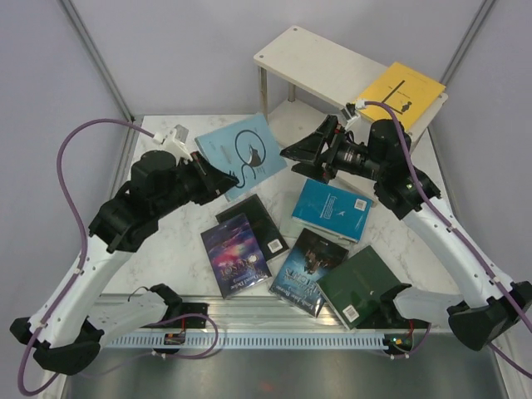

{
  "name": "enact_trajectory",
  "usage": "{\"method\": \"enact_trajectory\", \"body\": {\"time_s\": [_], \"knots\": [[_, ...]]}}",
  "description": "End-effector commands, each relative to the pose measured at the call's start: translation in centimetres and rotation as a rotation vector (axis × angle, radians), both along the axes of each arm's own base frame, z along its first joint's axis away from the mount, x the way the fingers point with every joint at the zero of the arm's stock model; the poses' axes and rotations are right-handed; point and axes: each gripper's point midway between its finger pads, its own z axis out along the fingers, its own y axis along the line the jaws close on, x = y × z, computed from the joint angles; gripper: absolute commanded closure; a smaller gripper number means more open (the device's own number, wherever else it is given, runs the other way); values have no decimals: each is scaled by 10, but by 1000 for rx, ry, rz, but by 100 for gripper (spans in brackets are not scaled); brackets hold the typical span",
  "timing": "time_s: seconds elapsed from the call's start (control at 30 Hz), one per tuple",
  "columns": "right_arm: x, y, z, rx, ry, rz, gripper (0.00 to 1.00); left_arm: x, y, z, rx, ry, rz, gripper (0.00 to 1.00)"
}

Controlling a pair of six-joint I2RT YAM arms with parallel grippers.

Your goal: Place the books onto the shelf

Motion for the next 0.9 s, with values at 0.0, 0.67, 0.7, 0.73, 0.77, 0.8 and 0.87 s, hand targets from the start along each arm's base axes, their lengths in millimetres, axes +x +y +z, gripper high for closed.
{"method": "enact_trajectory", "body": {"time_s": [0.0, 0.67, 0.7, 0.73, 0.77, 0.8, 0.87], "knots": [[0, 12, 29, 244, 95, 15, 2, 12, 6, 125, -390, -267, 128, 98], [38, 60, 95, 572, 88, -15, 23, 5, 3, 158, -831, -305, 105, 98], [34, 65, 104, 589, 77, -2, 30, 6, 3, 153, -833, -300, 113, 98], [34, 67, 106, 596, 76, 0, 37, 6, 6, 154, -845, -303, 125, 98], [35, 71, 106, 598, 80, -1, 53, 4, 9, 154, -845, -309, 134, 98], [31, 74, 109, 605, 76, 7, 58, 4, 11, 152, -845, -308, 144, 98], [30, 77, 111, 606, 73, 0, 69, 7, 14, 142, -827, -292, 169, 98]]}}
